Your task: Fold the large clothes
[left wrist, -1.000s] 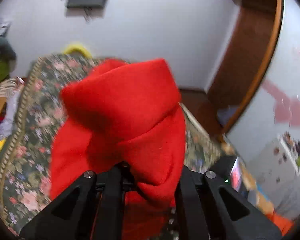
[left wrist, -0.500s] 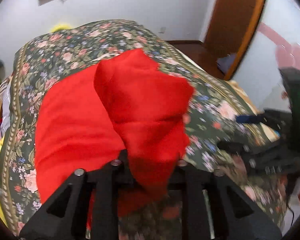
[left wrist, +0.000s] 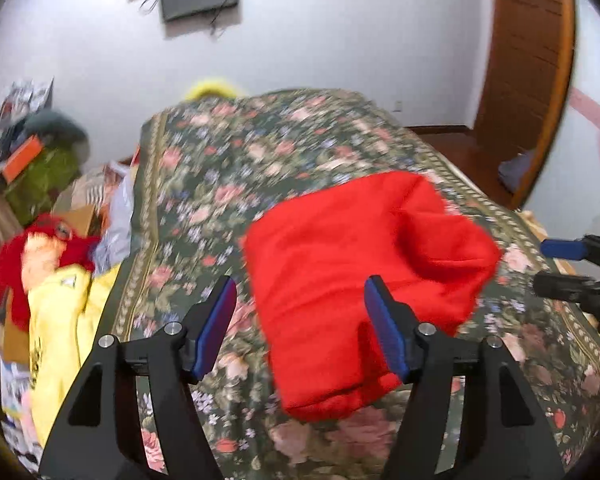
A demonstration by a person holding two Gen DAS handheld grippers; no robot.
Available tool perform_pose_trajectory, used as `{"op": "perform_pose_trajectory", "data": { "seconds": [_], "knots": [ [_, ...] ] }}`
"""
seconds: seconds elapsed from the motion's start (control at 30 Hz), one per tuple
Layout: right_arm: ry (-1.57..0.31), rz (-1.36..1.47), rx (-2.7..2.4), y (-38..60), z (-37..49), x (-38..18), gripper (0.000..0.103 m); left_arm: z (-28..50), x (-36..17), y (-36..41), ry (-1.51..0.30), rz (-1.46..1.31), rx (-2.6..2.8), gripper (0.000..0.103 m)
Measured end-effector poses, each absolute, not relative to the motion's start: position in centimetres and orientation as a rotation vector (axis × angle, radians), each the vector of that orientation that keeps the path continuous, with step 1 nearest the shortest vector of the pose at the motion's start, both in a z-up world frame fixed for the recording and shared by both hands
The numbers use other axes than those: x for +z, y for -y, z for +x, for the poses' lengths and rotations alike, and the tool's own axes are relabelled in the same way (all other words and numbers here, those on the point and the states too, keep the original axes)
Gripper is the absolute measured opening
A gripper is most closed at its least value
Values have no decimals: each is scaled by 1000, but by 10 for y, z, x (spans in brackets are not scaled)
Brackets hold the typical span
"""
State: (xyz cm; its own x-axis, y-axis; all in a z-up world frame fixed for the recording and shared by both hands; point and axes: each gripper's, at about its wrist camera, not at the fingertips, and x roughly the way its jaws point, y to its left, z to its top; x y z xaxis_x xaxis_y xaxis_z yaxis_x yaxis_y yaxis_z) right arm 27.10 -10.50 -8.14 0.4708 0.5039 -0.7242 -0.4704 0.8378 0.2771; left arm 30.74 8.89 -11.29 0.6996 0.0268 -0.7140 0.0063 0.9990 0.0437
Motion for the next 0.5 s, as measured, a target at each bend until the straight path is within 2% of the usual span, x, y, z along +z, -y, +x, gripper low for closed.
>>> {"op": "perform_pose_trajectory", "data": {
  "seconds": [0.1,0.27,0.5],
  "knots": [
    [-895,28,617,79,283,-80,83,323,-129,-108,-855,-45,13,65],
    [-1025,44,617,44,313,-113,83,337,-161,-119,-941,-128,-11,65],
    [-1068,32,440,65,336,-148,83,321,-191,-109,-926,-29,-11,66]
  ]
}}
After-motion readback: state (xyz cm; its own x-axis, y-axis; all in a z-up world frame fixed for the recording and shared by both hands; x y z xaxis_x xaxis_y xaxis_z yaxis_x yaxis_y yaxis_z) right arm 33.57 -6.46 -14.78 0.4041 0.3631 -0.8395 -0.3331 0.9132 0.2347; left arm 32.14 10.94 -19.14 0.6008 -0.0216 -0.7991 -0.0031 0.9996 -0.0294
